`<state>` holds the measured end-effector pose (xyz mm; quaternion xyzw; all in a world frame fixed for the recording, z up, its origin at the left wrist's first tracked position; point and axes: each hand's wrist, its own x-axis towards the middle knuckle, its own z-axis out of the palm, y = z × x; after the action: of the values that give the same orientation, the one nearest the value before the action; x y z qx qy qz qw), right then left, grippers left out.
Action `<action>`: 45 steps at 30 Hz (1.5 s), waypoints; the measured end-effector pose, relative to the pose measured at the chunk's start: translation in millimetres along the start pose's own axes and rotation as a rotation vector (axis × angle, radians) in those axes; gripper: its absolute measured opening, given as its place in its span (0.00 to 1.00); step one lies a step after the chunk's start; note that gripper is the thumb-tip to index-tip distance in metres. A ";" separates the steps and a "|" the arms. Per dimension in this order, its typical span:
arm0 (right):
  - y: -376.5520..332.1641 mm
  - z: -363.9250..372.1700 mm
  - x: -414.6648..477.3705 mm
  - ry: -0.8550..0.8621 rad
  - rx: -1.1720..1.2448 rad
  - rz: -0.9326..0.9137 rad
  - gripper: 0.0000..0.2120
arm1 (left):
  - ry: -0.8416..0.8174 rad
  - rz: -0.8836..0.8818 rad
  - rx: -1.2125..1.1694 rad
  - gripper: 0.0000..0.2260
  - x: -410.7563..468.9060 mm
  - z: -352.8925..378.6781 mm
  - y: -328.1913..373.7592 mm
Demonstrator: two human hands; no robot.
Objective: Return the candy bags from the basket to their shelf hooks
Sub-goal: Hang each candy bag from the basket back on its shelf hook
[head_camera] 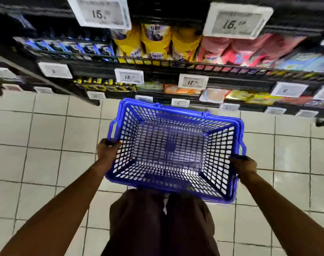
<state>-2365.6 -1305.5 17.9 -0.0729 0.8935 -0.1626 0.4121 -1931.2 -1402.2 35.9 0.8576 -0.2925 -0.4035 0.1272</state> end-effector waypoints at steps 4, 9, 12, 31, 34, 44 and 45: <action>-18.4 -37.0 -56.9 -0.015 -0.082 0.007 0.15 | 0.026 -0.081 -0.096 0.09 -62.1 -56.6 -7.9; -68.3 -79.9 -146.5 -0.017 -0.203 -0.073 0.16 | 0.119 -0.257 -0.162 0.15 -151.4 -149.6 -21.5; -105.9 -94.4 -203.6 -0.044 -0.279 -0.189 0.13 | 0.186 -0.335 -0.242 0.16 -205.9 -204.1 -33.5; -173.3 38.2 -633.0 -0.569 -0.723 -1.030 0.21 | 0.842 -0.836 -1.140 0.15 -506.1 -395.8 -268.2; -131.7 87.1 -710.1 -0.674 -0.837 -1.122 0.20 | 0.962 -0.906 -1.286 0.14 -541.0 -410.2 -322.7; -5.0 230.8 -912.7 -0.928 -1.004 -1.243 0.14 | 1.309 -1.100 -1.522 0.03 -604.1 -453.5 -434.2; 5.2 243.8 -932.1 -0.948 -1.014 -1.258 0.12 | 1.333 -1.123 -1.547 0.05 -604.6 -458.9 -441.7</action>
<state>-1574.7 -1110.5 532.4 -0.7724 0.3930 0.1000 0.4888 -1707.5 -693.2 503.3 0.6022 0.5775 0.0567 0.5483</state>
